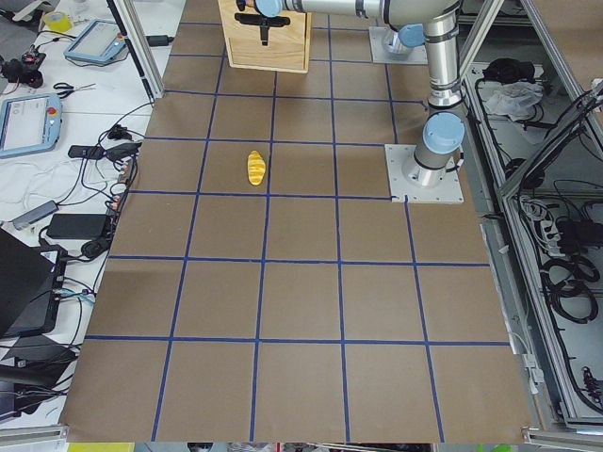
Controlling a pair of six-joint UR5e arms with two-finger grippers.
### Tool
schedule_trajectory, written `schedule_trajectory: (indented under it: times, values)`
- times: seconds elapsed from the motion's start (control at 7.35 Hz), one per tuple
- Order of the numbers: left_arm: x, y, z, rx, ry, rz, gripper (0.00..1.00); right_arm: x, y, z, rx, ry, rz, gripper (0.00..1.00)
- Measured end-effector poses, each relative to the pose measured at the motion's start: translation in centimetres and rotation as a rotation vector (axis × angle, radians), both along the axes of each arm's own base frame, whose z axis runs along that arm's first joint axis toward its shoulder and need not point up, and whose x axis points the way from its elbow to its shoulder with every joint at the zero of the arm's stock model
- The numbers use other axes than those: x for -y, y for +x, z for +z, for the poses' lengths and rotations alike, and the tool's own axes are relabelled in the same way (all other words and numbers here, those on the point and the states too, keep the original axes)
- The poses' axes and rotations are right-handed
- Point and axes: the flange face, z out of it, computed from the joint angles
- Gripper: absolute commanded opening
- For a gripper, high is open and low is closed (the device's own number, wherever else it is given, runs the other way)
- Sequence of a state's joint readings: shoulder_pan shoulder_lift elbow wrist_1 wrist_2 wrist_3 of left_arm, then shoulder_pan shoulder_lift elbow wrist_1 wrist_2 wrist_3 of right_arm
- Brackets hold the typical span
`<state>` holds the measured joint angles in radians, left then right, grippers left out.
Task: Open upper drawer
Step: 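Pull the handle with the left gripper, sliding the drawer outward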
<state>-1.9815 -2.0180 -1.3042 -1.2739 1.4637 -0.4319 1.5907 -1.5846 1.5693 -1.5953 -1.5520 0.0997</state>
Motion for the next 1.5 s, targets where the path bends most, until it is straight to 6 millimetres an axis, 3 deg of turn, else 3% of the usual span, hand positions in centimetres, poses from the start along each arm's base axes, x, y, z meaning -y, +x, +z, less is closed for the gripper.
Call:
schedule_trajectory:
  times: [1.5]
  values:
    - [2.5, 6.5, -0.3, 0.05, 0.031, 0.078, 1.0, 0.0, 0.0, 0.0, 0.0, 0.0, 0.0, 1.0]
